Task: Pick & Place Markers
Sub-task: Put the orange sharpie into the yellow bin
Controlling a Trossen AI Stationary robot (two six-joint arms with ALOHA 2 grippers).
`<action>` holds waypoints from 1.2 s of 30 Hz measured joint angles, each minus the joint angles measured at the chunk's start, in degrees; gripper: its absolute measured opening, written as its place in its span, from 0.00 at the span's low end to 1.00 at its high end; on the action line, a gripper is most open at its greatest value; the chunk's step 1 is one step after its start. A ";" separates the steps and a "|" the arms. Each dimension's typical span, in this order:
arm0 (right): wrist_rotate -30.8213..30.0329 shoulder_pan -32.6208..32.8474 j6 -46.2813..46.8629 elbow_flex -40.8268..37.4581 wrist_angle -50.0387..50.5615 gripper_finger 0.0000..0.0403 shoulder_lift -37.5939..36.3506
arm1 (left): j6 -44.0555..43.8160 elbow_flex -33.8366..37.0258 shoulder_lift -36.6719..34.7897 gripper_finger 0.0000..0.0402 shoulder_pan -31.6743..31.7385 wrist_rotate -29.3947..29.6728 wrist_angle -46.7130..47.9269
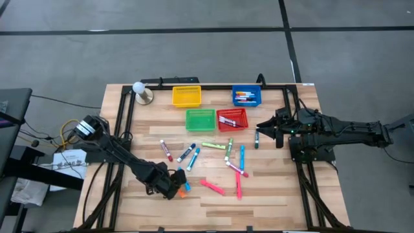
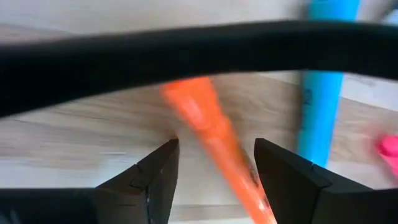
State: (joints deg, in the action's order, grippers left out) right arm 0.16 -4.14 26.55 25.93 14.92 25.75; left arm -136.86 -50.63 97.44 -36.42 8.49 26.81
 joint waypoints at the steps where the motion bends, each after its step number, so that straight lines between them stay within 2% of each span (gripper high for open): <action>1: 0.00 0.01 0.00 0.00 0.00 0.28 0.00 | -0.22 -0.09 0.35 0.52 -0.03 -0.70 -0.25; 30: 0.00 0.00 0.00 0.02 -0.02 0.28 0.01 | 2.00 -0.04 1.11 0.52 -0.17 -1.58 -0.47; 36: 0.00 0.00 0.00 0.02 -0.02 0.28 0.01 | 1.86 0.00 1.15 0.43 0.00 -2.79 0.48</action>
State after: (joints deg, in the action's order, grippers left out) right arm 0.16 -4.14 26.55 25.96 14.90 25.76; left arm -135.01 -50.63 98.59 -36.42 5.69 27.29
